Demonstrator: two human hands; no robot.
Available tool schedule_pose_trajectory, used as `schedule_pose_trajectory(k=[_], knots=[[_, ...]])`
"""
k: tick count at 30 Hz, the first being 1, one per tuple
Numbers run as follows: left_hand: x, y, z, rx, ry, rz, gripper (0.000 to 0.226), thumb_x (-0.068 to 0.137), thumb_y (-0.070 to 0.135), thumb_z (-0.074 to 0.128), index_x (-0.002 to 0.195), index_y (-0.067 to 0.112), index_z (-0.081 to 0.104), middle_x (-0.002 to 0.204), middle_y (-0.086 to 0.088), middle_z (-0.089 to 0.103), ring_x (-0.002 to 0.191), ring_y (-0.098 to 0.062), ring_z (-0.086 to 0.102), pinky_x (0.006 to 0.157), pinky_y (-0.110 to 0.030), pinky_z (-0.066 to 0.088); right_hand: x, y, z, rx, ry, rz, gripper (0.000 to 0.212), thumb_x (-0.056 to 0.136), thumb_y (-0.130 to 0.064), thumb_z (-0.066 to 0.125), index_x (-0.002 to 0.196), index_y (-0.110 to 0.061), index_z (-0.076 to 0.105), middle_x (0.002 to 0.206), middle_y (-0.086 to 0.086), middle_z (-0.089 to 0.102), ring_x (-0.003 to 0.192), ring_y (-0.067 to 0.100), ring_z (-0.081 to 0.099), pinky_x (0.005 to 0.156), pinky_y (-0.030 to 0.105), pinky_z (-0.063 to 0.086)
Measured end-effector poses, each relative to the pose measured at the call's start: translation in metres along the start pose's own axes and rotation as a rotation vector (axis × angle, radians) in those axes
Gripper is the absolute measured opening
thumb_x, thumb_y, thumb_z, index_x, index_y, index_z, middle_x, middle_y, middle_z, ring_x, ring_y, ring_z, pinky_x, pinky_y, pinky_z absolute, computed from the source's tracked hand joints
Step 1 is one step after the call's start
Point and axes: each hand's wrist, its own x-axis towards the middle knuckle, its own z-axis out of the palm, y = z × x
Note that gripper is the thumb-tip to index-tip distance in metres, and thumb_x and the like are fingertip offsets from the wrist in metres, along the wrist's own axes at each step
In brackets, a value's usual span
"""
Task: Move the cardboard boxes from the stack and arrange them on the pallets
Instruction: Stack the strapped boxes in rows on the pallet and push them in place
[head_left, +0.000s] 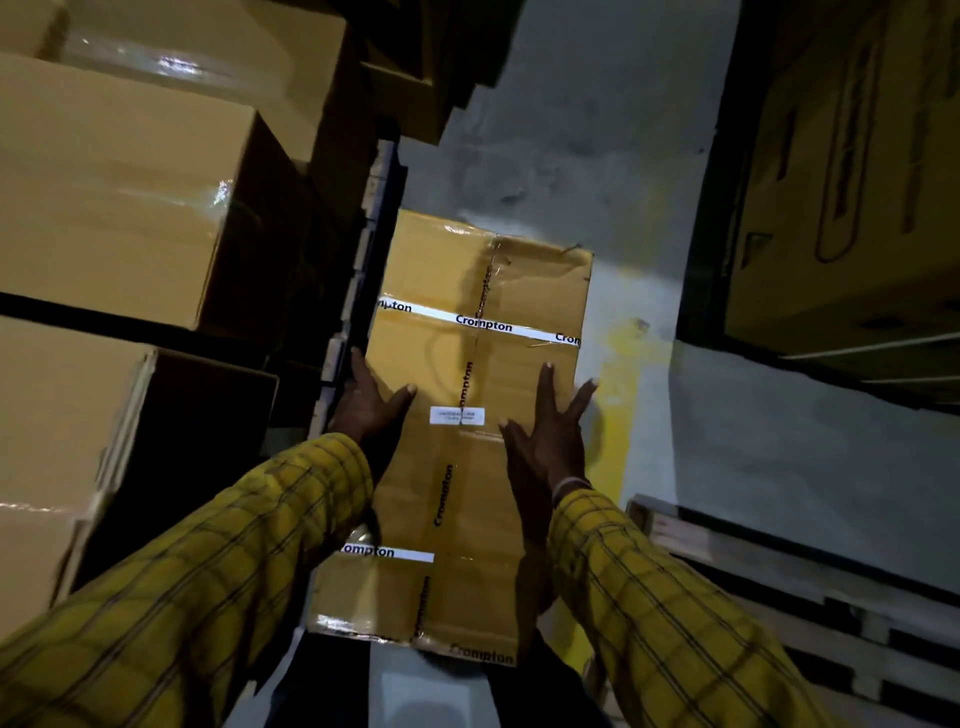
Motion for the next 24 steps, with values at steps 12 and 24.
schedule_pose_trajectory(k=[12,24], knots=[[-0.036,0.046,-0.012,-0.03,0.106,-0.038,0.088,0.093,0.051,0.068,0.153,0.009,0.019,0.15,-0.02,0.048,0.133,-0.04,0.051,0.107,-0.044,0.042,0.003,-0.019,-0.064,-0.056,0.026,-0.035,0.107,0.09,-0.057,0.069,0.162,-0.045,-0.009,0.145,0.022,0.038,0.117,0.046,0.056,0.093,0.045,0.052],[-0.108,0.134,-0.078,-0.089,0.27,-0.014,0.085,0.086,0.058,0.071,0.142,0.011,0.027,0.141,-0.019,0.055,0.124,-0.042,0.057,0.101,-0.047,0.048,0.0,-0.099,-0.202,-0.14,0.042,-0.196,0.101,0.092,-0.059,0.067,0.163,-0.046,-0.003,0.144,0.021,0.04,0.12,0.045,0.056,0.091,0.042,0.048]])
